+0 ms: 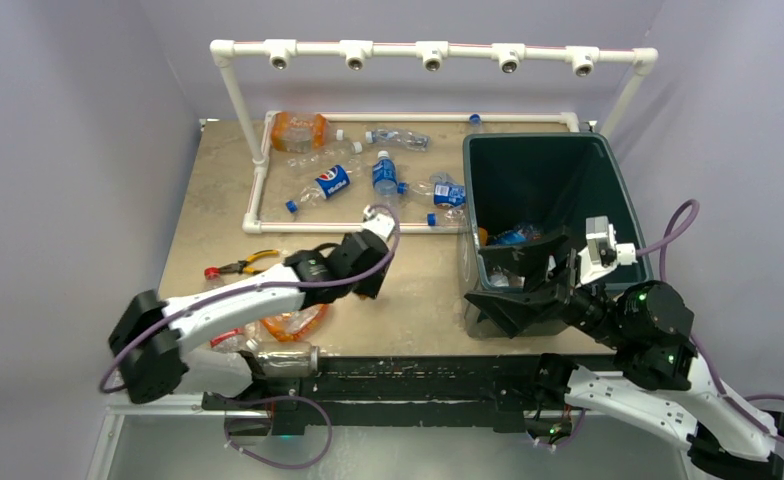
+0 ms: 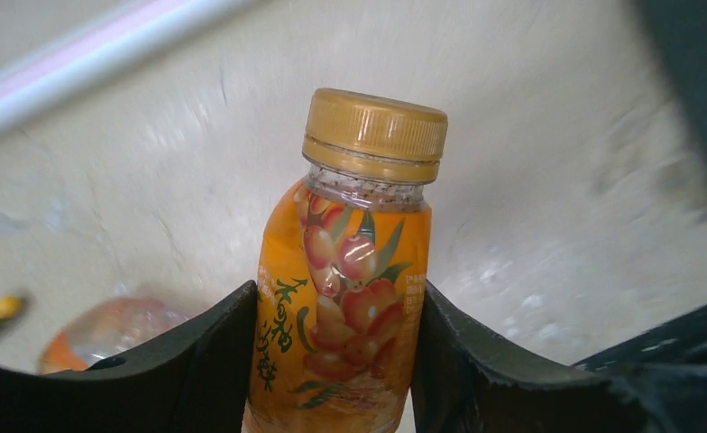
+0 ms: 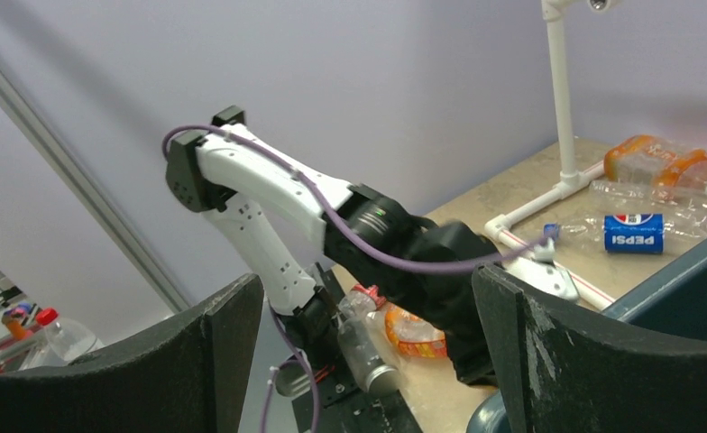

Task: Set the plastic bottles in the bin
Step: Pick up the plastic bottle at the center of the board, then place the plastic bottle in the trash bin.

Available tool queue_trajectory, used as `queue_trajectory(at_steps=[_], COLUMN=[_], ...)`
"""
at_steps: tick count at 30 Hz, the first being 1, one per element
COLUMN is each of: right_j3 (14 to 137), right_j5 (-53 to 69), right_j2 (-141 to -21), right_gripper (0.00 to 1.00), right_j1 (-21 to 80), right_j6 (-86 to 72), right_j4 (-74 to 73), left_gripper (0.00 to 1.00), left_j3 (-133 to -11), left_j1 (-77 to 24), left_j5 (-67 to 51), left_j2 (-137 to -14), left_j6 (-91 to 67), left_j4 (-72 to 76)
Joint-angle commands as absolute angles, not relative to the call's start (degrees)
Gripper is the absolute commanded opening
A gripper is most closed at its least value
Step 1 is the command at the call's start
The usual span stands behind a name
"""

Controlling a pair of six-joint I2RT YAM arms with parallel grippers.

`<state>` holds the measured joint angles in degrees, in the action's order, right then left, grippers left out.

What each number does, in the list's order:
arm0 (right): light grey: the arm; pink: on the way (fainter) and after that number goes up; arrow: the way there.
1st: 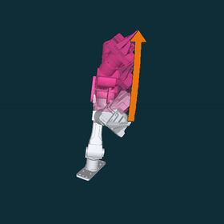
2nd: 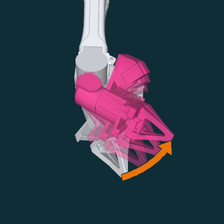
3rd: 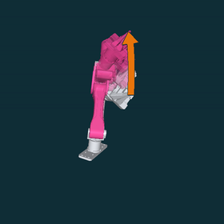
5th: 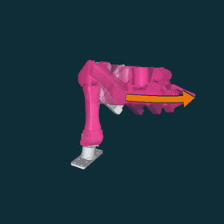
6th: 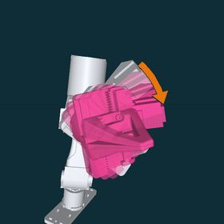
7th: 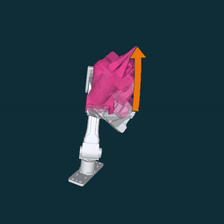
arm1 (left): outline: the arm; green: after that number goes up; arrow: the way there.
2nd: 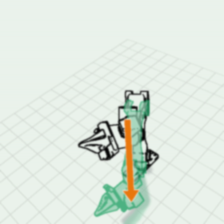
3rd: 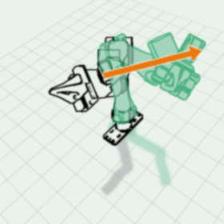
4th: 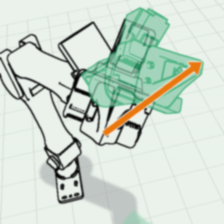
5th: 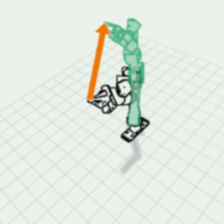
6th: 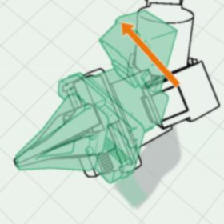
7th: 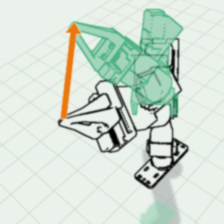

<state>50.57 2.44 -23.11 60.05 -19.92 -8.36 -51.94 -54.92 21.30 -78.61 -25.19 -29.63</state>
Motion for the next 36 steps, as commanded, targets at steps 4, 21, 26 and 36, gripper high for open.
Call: queue_trajectory(at_steps=[4,21,26,36], right_j3=[55.0,65.2,63.1,63.0], right_j5=[1.1,3.4,1.3,0.2], right_j2=[-27.4,-46.6,-49.0,-52.6], right_gripper=[0.90,0.89,0.88,0.88], right_j1=[60.3,60.3,60.3,60.3], right_j6=[-17.4,-12.6,-14.4,-17.1], right_j4=[-5.2,3.1,6.4,8.8], left_gripper=[0.38,0.32,0.34,0.33], left_j3=[-58.2,-45.3,-38.6,-39.8], left_j1=[-55.1,-55.1,-55.4,-56.0], left_j5=[22.4,3.2,0.3,-2.4], left_j2=[-56.9,-39.2,-34.7,-36.5], left_j6=[-15.0,6.2,3.2,2.8], left_j4=[-16.8,9.2,12.6,11.1])
